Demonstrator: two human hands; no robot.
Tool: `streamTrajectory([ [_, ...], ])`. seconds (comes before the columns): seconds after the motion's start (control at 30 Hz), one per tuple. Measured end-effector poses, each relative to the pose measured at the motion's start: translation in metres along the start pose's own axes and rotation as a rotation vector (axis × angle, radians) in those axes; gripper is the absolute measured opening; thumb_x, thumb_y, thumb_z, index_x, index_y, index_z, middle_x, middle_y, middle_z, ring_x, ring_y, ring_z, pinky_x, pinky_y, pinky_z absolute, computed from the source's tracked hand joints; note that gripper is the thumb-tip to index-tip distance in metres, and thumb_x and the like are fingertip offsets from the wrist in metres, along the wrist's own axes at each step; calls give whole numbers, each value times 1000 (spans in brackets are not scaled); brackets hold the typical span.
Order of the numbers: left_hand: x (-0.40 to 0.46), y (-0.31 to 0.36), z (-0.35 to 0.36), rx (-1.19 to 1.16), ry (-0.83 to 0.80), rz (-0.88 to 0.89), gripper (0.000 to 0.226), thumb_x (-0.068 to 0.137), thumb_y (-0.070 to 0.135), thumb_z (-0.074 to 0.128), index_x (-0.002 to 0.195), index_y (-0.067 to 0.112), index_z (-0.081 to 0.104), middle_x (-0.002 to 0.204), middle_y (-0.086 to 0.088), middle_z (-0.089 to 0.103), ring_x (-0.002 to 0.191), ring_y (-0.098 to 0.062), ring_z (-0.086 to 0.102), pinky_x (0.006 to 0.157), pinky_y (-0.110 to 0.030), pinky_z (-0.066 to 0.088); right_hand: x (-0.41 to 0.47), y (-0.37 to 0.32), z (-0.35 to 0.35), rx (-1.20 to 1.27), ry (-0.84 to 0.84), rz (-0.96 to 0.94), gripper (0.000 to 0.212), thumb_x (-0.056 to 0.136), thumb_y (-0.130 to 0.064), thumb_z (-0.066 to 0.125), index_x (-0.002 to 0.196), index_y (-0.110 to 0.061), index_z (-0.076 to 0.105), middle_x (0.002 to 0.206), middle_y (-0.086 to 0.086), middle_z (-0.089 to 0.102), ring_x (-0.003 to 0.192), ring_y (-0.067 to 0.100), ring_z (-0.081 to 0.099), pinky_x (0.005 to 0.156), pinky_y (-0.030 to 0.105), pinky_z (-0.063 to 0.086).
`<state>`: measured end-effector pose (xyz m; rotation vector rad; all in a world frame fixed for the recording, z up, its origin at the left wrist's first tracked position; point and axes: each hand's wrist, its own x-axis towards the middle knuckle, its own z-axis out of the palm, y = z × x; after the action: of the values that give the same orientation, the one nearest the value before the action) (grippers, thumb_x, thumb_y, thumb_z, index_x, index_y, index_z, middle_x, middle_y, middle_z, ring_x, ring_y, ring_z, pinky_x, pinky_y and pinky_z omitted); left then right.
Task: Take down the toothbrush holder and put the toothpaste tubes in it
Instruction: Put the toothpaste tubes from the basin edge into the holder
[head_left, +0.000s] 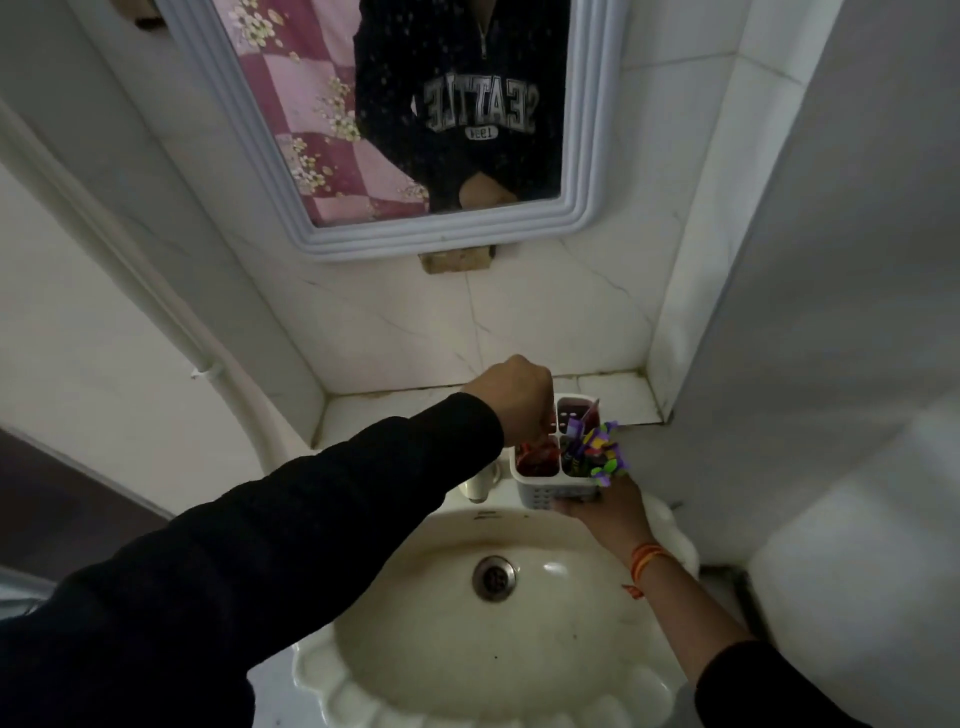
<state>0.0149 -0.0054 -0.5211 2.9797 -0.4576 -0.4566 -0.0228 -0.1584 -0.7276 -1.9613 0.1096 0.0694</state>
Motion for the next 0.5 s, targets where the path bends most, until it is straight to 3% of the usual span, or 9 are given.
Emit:
streamTrajectory([
  [0.1, 7, -1, 5, -17, -38, -28, 20, 85, 15, 74, 104, 11, 78, 100, -11, 73, 85, -27, 71, 81, -40, 62, 0, -1, 1, 12, 3, 13, 72, 53, -15, 92, 119, -12, 63, 109, 0, 69, 106, 15, 62, 90, 26, 47],
  [0.23, 13, -4, -6, -65, -119, -48, 20, 86, 21, 77, 104, 13, 80, 100, -6, 77, 90, -22, 73, 80, -30, 59, 0, 1, 0, 16, -7, 9, 73, 53, -18, 92, 120, -14, 63, 113, 2, 69, 108, 17, 63, 92, 28, 48],
  [0.4, 35, -21, -22, -296, 31, -215, 30, 96, 27, 63, 99, 1, 76, 95, -12, 78, 86, -24, 76, 81, -34, 62, -5, -3, 0, 9, 1, -32, 72, 56, -19, 90, 121, -18, 61, 111, -7, 67, 108, 9, 61, 83, 7, 43],
  [0.5, 48, -21, -15, -310, -97, -335, 52, 101, 49, 47, 104, 1, 65, 103, -14, 72, 86, -27, 69, 78, -34, 56, -20, -4, 4, 31, 98, -57, 62, 63, -19, 88, 120, -20, 62, 110, -11, 68, 109, 6, 61, 81, -2, 41],
])
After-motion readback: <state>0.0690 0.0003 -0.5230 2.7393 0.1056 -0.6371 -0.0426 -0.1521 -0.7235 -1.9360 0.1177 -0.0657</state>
